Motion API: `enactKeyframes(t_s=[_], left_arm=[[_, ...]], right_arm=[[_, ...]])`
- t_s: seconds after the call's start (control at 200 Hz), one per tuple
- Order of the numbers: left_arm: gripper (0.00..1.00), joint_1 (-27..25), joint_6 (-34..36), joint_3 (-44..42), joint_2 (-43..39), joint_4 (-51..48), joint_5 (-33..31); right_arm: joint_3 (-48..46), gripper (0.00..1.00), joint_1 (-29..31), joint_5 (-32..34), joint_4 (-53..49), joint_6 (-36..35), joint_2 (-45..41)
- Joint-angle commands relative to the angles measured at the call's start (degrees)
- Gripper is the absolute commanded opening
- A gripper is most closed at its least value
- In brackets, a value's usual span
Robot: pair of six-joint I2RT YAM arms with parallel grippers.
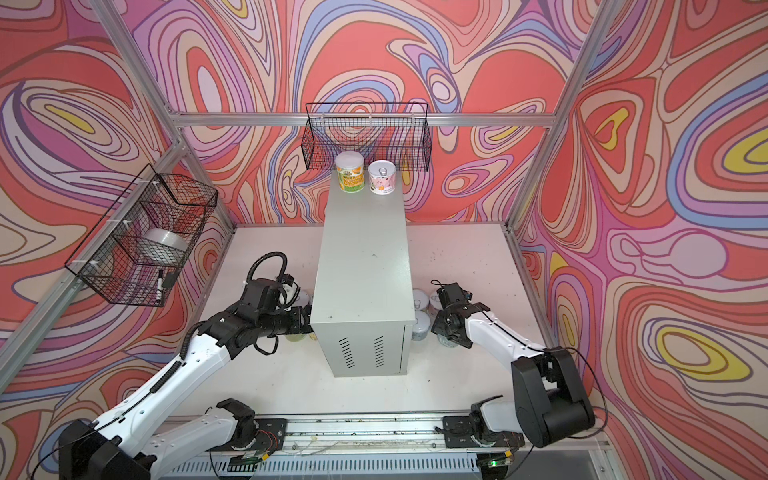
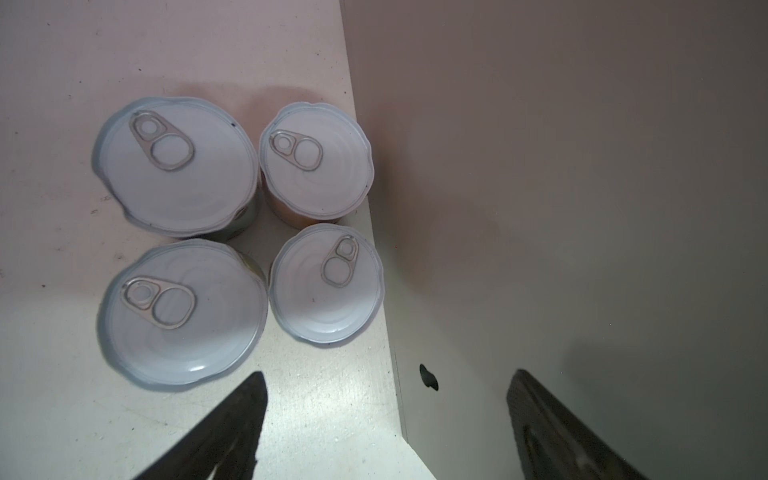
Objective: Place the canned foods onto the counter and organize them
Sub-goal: 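Close the right gripper on a white can with brown print, then lift the brown-printed can with the right gripper toward the cabinet top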
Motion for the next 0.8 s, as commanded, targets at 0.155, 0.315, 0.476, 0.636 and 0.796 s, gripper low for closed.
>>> enactKeyframes(t_s=[0.155,0.315,0.476,0.636,0.796], left_arm=[[0.92,-0.03,2.71,5.61,3.27,-3.18,0.78],[0.92,1.17,6.74,12.33,6.81,-10.76,-4.02],[0.93,2.74,8.66,17.10,7.59,-13.88,-6.39],[0.94,4.18,9.73,18.69,6.21,-12.69,-7.93],[0.94,5.65,10.38,20.28,5.60,-12.00,-7.56]], right_arm=[[10.69,0.00,-0.35,-2.64,-11.23,-6.88,-8.39],[19.99,0.00,-0.35,-5.94,-17.64,-11.97,-8.76],[29.91,0.00,-0.35,-3.22,-23.63,-15.35,-8.88],[41.35,0.00,-0.34,-3.06,-28.12,-18.51,-7.63],[49.68,0.00,-0.35,-8.33,-29.58,-21.80,-5.82]])
